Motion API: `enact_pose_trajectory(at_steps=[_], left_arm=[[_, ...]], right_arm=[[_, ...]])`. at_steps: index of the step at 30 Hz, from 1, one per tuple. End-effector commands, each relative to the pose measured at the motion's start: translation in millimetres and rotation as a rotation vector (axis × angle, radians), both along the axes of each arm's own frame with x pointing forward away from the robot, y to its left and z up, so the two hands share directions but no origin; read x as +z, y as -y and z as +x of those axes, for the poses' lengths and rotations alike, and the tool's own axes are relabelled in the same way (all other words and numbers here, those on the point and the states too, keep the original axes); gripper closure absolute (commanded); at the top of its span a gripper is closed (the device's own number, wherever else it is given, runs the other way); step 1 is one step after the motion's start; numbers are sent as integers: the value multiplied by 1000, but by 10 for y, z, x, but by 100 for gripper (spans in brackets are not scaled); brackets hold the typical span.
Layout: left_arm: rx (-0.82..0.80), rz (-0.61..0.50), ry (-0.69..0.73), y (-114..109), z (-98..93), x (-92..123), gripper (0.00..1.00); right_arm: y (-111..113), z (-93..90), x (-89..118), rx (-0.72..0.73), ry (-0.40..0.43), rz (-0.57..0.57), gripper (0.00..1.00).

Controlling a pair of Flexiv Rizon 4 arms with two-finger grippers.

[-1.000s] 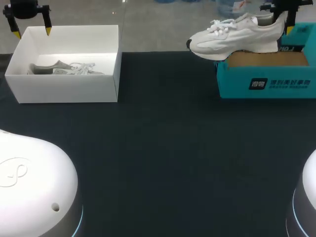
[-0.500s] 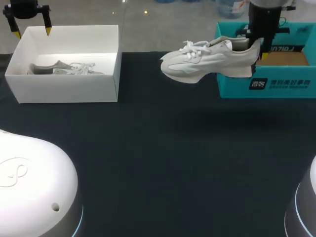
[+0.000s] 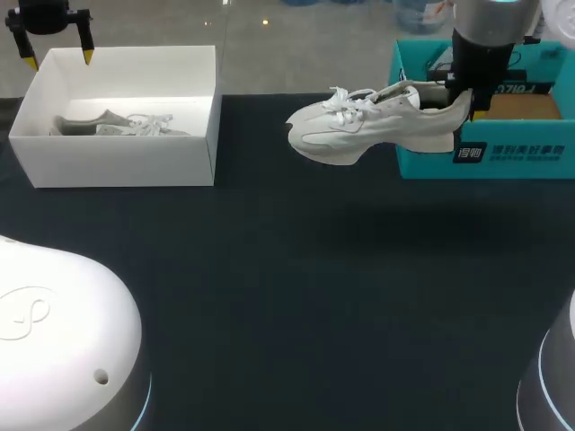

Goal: Take the shoe out of the shoebox, open the shoe tongue, remove and reinsert the insole, then place the shoe into the shoebox

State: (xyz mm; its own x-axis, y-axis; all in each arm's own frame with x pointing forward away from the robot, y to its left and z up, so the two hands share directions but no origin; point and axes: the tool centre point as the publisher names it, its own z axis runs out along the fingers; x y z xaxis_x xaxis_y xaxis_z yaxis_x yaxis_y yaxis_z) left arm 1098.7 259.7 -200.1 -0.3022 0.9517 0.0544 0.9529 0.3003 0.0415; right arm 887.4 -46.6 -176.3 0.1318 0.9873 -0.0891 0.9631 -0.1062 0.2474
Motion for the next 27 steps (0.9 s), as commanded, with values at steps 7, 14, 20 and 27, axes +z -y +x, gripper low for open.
enact_pose_trajectory(at_steps=[7, 14, 20, 27], left_arm=[[0, 1, 1, -2, -3, 1, 0], [0, 1, 1, -2, -3, 1, 0], [0, 1, 1, -2, -3, 1, 0], [0, 1, 1, -2, -3, 1, 0]], right_arm=[[13, -34, -2, 2, 29, 3, 100], [13, -34, -2, 2, 29, 3, 100], [13, -34, -2, 2, 29, 3, 100], [-114, -253, 88, -8, 19, -12, 100]])
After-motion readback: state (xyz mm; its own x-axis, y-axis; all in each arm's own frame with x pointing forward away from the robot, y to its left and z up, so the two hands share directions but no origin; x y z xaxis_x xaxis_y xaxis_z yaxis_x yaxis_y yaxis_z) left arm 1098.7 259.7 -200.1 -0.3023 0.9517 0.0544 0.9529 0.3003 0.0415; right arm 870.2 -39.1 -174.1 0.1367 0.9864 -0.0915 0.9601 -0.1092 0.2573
